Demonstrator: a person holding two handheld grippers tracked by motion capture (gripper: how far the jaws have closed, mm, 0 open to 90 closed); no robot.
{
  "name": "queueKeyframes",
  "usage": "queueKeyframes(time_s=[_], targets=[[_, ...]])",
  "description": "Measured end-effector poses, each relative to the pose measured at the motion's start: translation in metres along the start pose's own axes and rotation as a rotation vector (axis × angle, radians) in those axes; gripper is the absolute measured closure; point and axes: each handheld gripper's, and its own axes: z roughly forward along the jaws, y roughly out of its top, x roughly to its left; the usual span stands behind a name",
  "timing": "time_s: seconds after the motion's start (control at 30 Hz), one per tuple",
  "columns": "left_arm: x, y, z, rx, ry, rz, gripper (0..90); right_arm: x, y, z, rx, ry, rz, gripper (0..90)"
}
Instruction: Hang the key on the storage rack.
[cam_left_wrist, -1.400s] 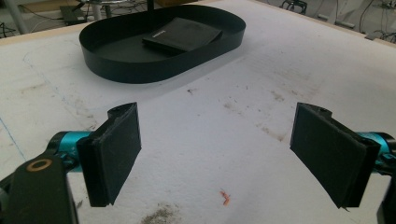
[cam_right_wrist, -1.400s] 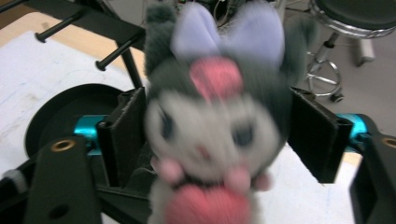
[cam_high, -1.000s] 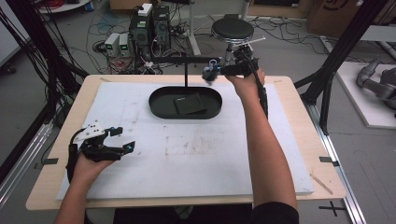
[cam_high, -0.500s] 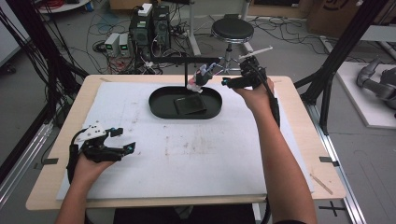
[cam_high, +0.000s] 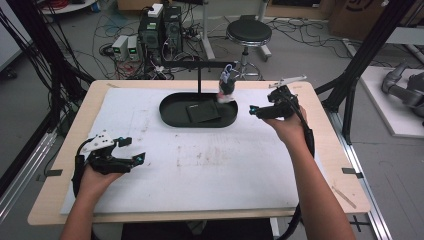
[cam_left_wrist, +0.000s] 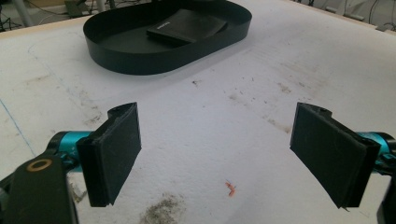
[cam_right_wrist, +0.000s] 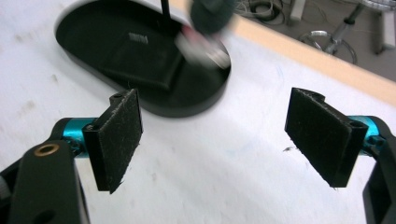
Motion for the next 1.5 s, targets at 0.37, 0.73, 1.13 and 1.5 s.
queueKeyframes(time_s=[0.37,0.73,1.13,1.5], targets=[[-0.002,-0.001,0.003,0.002,-0.001,0.0,16.3,-0.006,-0.053,-0.013,-0.042,0.051,0.037,19.6],[-0.003,-0.003,0.005,0.006,-0.008,-0.001,16.3,0.0,-0.104,-0.018,-0.055,0.055,0.027,19.6],[-0.007,-0.007,0.013,0.01,-0.033,-0.007,16.3,0.006,-0.157,-0.015,-0.106,0.06,0.1,19.6],[-0.011,-0.011,0.019,0.021,-0.044,-0.001,16.2,0.001,-0.173,-0.013,-0.136,0.053,0.127,19.6]])
